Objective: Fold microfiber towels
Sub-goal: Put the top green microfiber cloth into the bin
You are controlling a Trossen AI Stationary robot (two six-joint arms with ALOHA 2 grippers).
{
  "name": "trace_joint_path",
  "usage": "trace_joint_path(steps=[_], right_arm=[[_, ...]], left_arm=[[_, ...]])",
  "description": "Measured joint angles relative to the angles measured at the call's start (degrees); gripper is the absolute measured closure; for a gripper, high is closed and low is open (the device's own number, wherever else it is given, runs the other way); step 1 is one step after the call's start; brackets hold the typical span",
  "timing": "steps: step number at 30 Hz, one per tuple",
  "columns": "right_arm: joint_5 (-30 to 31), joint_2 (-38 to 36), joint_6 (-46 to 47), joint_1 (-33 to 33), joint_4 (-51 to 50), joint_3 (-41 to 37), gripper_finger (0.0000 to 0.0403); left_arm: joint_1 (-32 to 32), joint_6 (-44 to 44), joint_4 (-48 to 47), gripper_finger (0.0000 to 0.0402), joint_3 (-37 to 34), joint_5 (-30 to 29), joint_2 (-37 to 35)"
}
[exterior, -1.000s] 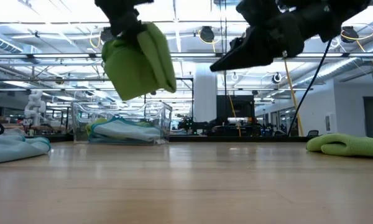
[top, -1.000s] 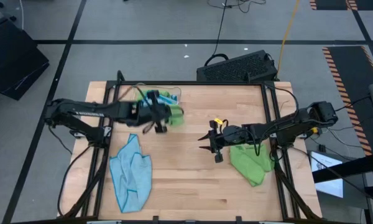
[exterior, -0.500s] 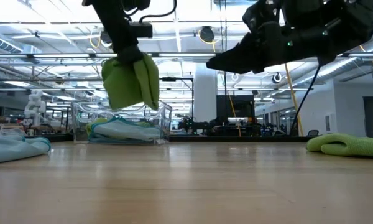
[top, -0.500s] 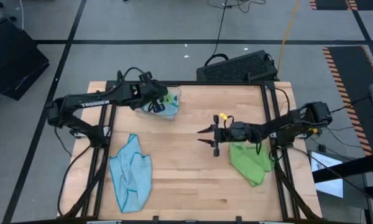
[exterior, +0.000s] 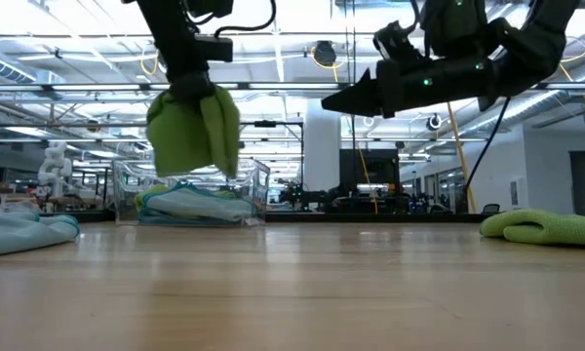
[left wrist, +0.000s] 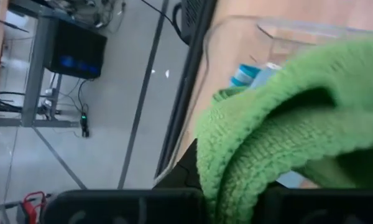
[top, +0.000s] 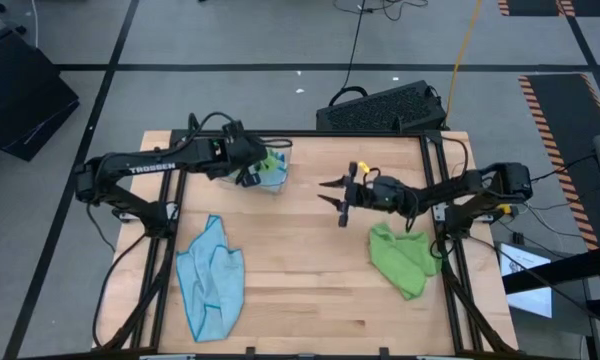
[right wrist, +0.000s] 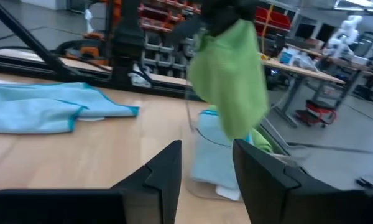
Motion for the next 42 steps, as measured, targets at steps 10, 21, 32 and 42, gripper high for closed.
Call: trace_joint_path(steps=[10,21,32,42], right_arm=[[-6.15,0.00,-0.67,-3.86,1.23,-0.01,0.0268],[-10.28,1.87,1.05,-5.69,4.81,2.01,0.0268],[-14.98,9.94,7.39,-6.02,3.34,8.75,0.0261],[-22.91,9.24,6.18,-7.20,-4.62,14.63,0.0183]], left_arm=[[-3.08,6.23,-3.07,0.0394,0.00,-2.68,0.00],[-2.95,12.33,-5.06,0.0391,0.00,-5.60,0.00],[-11.87,20.69,1.51,0.0397,0.00,-8.27,0.02],[-22.68,31.48,9.46,0.0397,0.07,-7.70,-3.58]])
